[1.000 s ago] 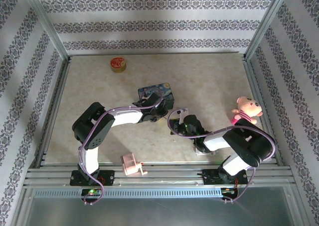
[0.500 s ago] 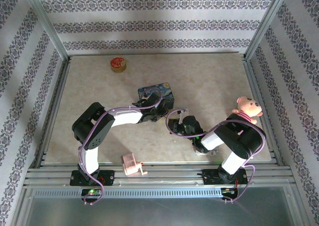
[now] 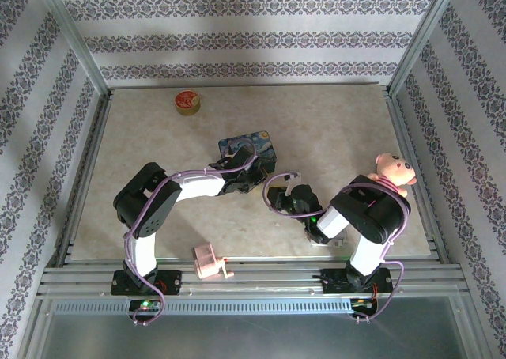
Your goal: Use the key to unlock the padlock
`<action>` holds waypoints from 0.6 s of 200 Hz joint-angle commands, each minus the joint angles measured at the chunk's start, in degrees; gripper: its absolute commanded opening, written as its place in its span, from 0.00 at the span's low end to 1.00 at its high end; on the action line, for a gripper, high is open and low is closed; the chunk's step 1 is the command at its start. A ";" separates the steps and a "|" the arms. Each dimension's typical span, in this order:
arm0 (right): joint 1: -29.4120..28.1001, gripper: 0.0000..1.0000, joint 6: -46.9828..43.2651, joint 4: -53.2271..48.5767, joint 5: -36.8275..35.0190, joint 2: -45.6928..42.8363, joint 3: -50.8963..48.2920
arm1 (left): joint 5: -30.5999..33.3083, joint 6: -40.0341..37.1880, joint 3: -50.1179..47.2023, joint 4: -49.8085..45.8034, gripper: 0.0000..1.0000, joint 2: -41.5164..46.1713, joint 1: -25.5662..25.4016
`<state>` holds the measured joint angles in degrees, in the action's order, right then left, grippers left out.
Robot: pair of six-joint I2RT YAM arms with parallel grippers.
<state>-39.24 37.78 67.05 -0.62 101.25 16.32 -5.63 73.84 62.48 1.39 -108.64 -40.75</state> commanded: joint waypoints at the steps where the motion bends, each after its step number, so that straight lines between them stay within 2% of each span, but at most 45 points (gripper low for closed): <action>1: 0.44 0.00 1.24 5.21 -1.09 1.59 -0.61 | -1.05 2.10 -0.70 1.85 0.00 1.08 0.73; 71: 1.14 0.00 3.47 9.48 -0.09 5.33 0.57 | -1.82 2.45 -0.65 2.21 0.00 0.78 0.69; 120: 1.21 0.00 6.66 7.49 1.42 5.88 2.04 | -2.71 2.56 -0.22 2.58 0.00 0.05 0.67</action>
<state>-38.81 41.63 74.08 0.08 106.39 16.82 -5.82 74.24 62.46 1.80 -108.64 -40.25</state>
